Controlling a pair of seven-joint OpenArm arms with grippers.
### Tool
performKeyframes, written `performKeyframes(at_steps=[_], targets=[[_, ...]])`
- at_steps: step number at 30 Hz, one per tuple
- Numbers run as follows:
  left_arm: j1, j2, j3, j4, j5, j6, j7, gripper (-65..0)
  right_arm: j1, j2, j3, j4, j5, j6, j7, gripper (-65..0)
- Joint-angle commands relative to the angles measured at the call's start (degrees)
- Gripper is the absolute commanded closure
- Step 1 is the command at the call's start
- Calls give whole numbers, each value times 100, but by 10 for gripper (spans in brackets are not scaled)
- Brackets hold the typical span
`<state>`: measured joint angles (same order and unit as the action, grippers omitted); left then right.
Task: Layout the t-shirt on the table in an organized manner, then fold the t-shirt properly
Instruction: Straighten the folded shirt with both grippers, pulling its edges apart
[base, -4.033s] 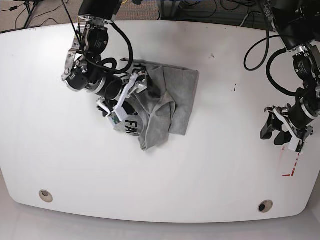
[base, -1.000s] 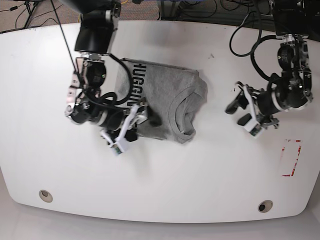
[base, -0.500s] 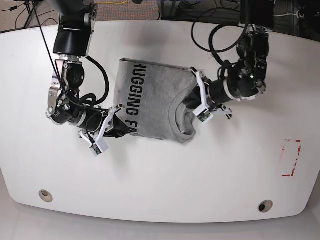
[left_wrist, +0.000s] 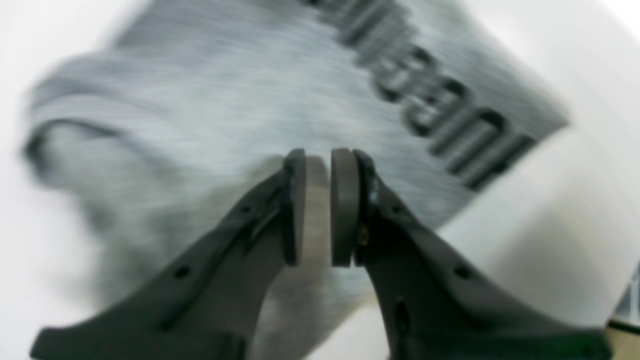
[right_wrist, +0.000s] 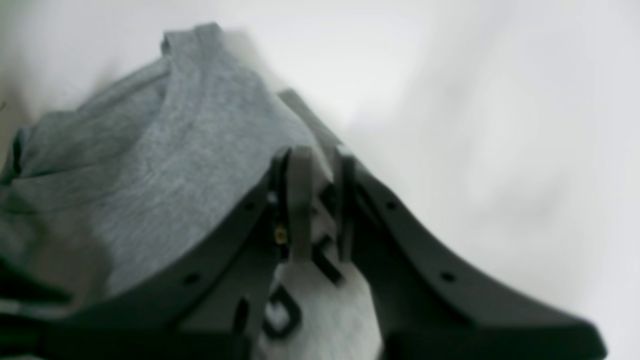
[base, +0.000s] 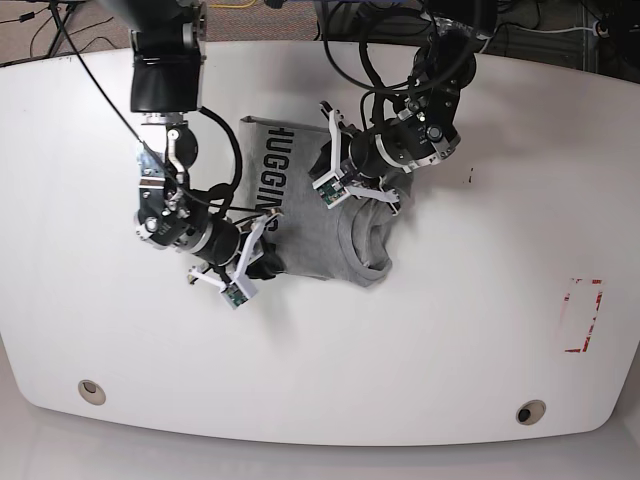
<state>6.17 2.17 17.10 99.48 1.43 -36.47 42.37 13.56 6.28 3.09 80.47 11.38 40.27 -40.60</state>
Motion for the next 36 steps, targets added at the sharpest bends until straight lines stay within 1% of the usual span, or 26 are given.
performKeyframes(at_steps=[1,5,7,8,10,13,16,18,20,22,24,27,36], targets=[[-42,-11,-27,-54,-16,47,-136,-75,108,44,38,-262,-263,-27,434,-67],[-42,-20,-27,-405,-7,47,-145,-75,99,88,38,-983,-571,-27,1304,-67],[-50,-64,-36,-528,2,38,-153,-75,81,194,47,-1185,-615,-27,1559,-67],[-59,-152,-36,-608,2,38,-171,-75,72,273,56,-1291,-615,-27,1664,-67],[-68,-292,0,-739,-24,38,-171,-75,20,387,100,-1422,-571,-27,1761,-65],[-147,-398,0,-906,-24,29,-180,-76,-209,554,249,-1370,-430,-27,1770,-65],[-367,-459,0,-1144,-24,29,-180,-78,-420,660,425,-1211,-254,-27,1761,-65],[-613,-538,0,-1531,-24,29,-197,-78,-684,756,548,-1027,-78,-27,1752,-65],[-859,-565,0,-1935,-24,29,-320,-78,-903,809,618,-851,27,-27,1752,-65],[-1114,-609,8,-2383,-24,29,-575,-78,-1167,818,645,-666,80,-27,1752,-65],[-1352,-644,8,-2744,-24,29,-804,-78,-1405,800,662,-438,98,-27,1743,-65],[-1659,-635,8,-3095,-24,29,-953,-78,-1712,703,662,-121,98,-27,1638,-65],[-2512,-600,8,-3579,-24,20,-971,-79,-2292,53,662,767,27,-27,1242,-65]])
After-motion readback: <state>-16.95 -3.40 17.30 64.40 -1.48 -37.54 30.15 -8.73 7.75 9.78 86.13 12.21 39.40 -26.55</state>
